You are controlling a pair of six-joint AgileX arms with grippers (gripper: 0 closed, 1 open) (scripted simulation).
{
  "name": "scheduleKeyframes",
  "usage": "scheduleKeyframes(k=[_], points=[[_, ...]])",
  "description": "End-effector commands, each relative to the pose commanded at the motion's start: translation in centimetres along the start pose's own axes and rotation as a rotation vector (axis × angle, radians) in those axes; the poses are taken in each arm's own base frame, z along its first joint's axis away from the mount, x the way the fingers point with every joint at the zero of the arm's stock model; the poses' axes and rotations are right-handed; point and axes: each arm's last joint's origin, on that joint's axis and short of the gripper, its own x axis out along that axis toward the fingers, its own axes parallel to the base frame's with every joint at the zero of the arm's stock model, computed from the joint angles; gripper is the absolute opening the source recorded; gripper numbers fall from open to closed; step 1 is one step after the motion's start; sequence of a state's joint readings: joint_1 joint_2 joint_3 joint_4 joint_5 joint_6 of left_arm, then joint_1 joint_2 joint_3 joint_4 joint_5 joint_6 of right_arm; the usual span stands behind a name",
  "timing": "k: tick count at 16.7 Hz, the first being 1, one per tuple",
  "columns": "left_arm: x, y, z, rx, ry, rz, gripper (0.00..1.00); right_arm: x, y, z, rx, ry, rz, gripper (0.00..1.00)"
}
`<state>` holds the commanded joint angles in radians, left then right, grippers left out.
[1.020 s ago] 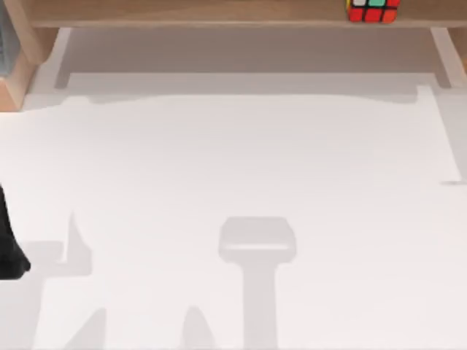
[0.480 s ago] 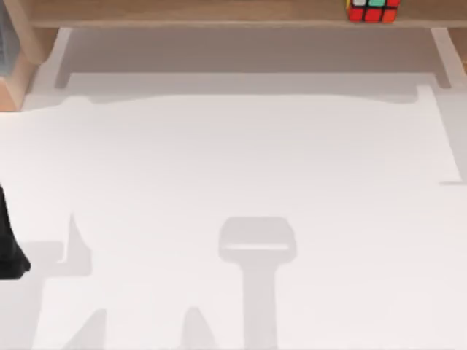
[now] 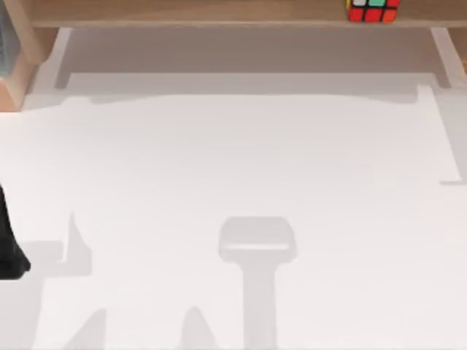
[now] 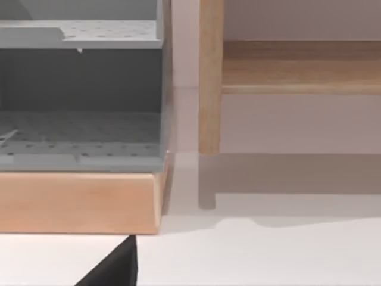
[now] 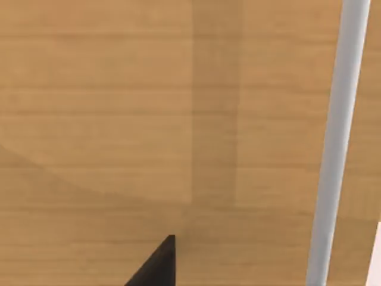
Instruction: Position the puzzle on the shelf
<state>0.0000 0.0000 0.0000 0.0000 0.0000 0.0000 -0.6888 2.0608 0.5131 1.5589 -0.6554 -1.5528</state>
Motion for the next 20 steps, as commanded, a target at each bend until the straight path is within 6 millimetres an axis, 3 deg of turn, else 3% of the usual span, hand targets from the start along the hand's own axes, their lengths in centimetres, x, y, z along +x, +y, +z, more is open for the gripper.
scheduleKeyframes(k=[8, 17, 20], points=[[0.0, 0.0, 0.0, 0.0, 0.0, 0.0, 1.0, 0.0, 0.0, 0.0, 0.0, 0.0, 0.0, 0.02], [0.0, 0.0, 0.0, 0.0, 0.0, 0.0, 1.0, -0.1, 0.1, 0.0, 0.005, 0.002, 0.004, 0.0], [0.0, 0.0, 0.0, 0.0, 0.0, 0.0, 1.0, 1.0, 0.2, -0.2, 0.006, 0.006, 0.005, 0.0]])
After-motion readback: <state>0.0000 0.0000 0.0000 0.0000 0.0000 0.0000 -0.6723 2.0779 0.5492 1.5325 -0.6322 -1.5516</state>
